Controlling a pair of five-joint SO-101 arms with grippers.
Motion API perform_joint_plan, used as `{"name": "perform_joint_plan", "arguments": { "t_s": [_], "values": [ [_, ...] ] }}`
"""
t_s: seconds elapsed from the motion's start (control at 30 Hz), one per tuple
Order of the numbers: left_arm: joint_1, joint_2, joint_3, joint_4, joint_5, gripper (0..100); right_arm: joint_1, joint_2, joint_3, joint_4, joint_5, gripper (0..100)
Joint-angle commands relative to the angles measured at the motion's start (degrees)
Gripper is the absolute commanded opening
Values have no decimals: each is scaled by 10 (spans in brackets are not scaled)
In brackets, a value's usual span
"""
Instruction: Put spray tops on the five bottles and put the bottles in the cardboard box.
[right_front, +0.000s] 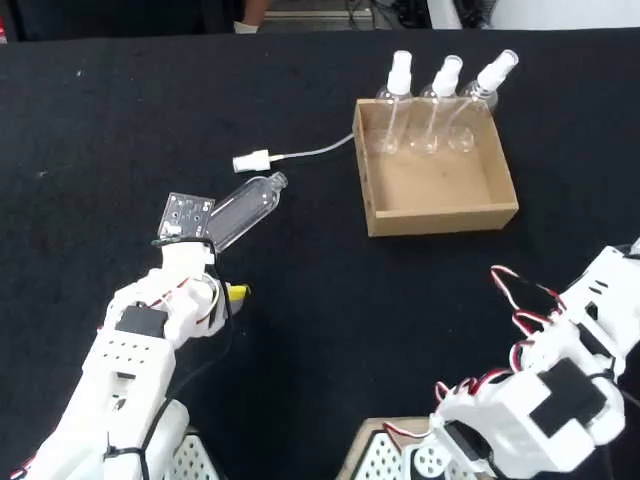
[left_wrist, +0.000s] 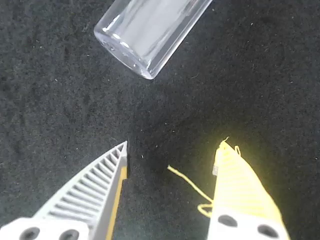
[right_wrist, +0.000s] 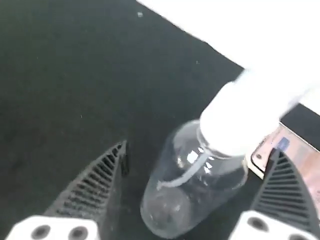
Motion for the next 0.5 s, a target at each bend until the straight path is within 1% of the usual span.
{"name": "perform_joint_plan", "arguments": {
  "t_s": [0.0, 0.47],
  "values": [
    [2, -11, -6, -7, 3, 271, 10, 13, -36, -39, -5, 357],
    [7, -11, 4, -11, 3, 271, 8, 30, -55, -41, -5, 357]
  ]
}}
